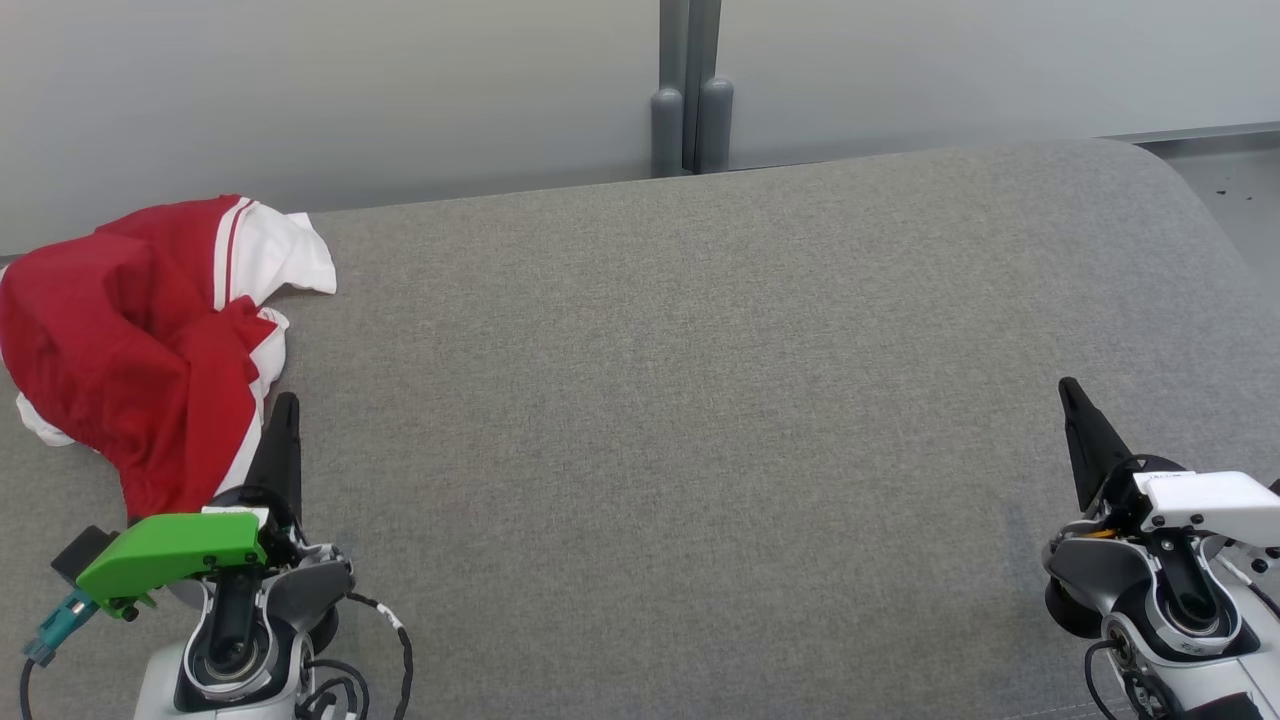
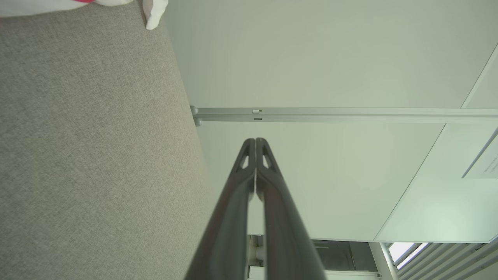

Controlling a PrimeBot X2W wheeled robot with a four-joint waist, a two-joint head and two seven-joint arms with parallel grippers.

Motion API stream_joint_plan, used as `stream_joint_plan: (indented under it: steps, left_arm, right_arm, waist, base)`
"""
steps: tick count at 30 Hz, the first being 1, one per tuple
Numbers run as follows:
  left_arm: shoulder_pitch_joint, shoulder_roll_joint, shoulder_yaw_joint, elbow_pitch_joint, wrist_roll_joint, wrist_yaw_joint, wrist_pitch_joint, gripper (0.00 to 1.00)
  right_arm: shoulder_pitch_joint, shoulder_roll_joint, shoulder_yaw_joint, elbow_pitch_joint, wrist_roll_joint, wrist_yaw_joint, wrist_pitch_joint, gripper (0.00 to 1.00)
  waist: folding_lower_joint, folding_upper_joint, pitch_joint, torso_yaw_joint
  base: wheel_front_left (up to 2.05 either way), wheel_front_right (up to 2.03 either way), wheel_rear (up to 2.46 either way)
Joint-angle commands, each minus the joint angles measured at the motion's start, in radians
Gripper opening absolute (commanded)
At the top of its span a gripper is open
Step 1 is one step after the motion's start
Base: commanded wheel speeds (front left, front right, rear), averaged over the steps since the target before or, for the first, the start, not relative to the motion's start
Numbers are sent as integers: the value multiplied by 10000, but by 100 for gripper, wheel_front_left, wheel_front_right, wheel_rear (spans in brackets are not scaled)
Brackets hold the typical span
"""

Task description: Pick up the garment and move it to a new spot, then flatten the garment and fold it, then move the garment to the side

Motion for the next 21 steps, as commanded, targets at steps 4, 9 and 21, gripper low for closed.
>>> stream_joint_plan:
  steps: [4,9,21]
  left_arm:
    - [-118,13,16,-10,22,-5,6,0]
    - [-118,13,16,-10,22,-6,6,0]
    - [-118,13,16,-9,22,-5,6,0]
  right_arm:
    - [164,-51,8,-32,38,11,-31,0]
    - [164,-51,8,-32,38,11,-30,0]
    - [165,-51,8,-32,38,11,-30,0]
  waist:
    - [0,0,0,0]
    - [0,0,0,0]
    - [0,0,0,0]
  base:
    - [0,0,0]
    - [0,0,0]
    - [0,0,0]
